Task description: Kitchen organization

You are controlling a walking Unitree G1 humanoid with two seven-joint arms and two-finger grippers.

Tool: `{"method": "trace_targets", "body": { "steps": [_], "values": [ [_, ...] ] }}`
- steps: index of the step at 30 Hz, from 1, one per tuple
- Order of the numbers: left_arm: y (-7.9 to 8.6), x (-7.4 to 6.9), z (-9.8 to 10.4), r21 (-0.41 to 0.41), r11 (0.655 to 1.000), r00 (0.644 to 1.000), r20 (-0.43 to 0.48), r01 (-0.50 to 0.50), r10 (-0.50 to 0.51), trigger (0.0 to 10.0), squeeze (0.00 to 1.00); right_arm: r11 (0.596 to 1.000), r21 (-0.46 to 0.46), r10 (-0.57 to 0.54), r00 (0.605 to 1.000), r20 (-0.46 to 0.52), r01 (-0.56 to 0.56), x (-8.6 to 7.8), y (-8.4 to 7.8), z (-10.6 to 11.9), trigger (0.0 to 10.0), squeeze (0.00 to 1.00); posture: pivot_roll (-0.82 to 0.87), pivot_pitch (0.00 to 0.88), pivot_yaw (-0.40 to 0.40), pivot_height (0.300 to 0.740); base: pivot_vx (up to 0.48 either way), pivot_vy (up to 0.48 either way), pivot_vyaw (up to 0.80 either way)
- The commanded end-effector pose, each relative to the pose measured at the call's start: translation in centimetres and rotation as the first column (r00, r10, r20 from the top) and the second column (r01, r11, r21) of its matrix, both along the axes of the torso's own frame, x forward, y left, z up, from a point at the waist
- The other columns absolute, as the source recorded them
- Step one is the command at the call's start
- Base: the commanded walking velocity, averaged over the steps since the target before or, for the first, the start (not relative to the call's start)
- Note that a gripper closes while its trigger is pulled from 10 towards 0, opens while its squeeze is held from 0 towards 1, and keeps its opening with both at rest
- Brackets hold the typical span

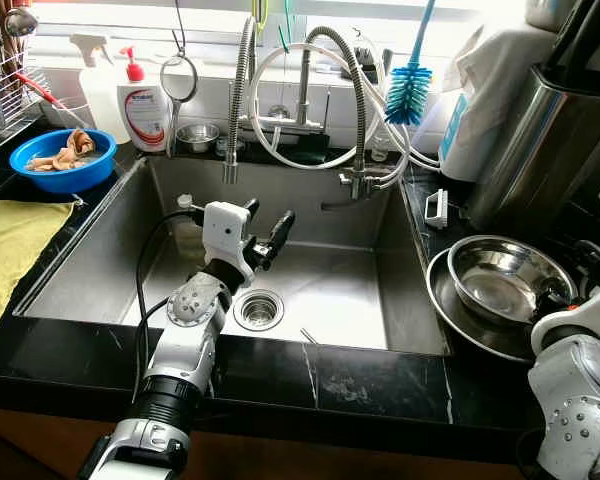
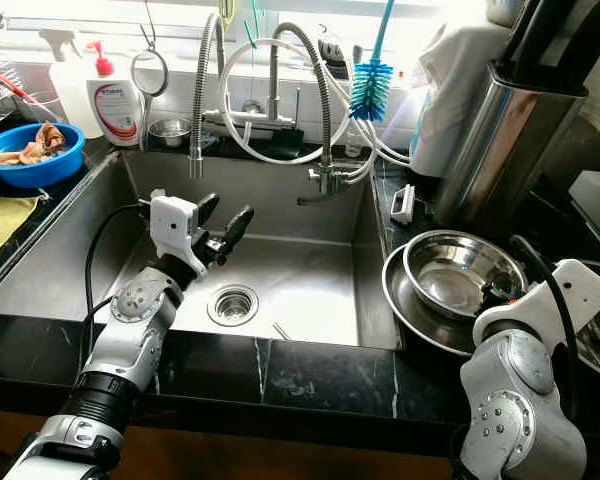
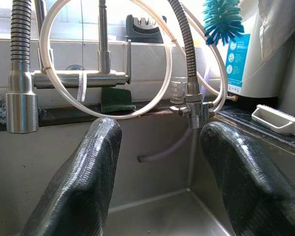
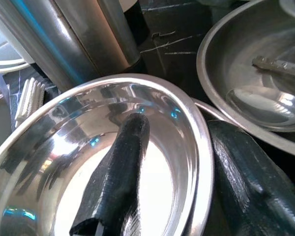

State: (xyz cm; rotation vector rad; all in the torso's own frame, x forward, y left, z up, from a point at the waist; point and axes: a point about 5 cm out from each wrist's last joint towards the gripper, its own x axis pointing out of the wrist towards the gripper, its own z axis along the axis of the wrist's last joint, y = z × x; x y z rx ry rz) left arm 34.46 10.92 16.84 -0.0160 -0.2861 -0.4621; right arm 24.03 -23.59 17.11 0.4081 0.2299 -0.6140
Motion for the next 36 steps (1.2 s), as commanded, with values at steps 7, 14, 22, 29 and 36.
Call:
{"method": "trace_targets", "body": {
  "steps": [7,14,22,29,36],
  "values": [
    [-0.3,0.0,0.4,0.016,1.0,1.0,0.012,0.015,-0.015,10.0,0.0,1.0,0.029,0.007,1.0,-0.025,-0.006,0.2,0.3,-0.5,1.1,0.0,-0.05,0.0,-0.049,0.74,0.0,0.0,0.0],
    [-0.3,0.0,0.4,0.016,1.0,1.0,0.015,0.016,-0.017,10.0,0.0,1.0,0.03,0.004,1.0,-0.008,-0.003,0.3,0.3,-0.3,0.0,0.0,-0.05,0.0,-0.048,0.74,0.0,0.0,0.0],
    [-0.3,0.0,0.5,0.013,1.0,1.0,0.019,0.013,-0.014,10.0,0.0,1.0,0.027,-0.002,1.0,0.021,0.002,0.5,0.2,0.2,0.0,0.0,-0.05,0.0,-0.051,0.74,0.0,0.0,0.0],
    [-0.2,0.2,0.8,0.006,1.0,1.0,0.026,0.008,-0.009,10.0,0.0,0.998,-0.049,-0.034,0.992,0.119,0.04,0.7,-0.1,2.7,0.0,0.0,-0.05,0.0,-0.051,0.74,0.0,0.0,0.0],
    [-0.1,0.3,1.2,-0.011,1.0,1.0,0.031,0.0,0.001,10.0,0.0,0.982,-0.186,0.008,0.962,0.272,0.044,1.5,0.3,6.9,0.0,0.0,-0.05,0.0,-0.05,0.74,0.0,0.0,0.0]
  ]
}}
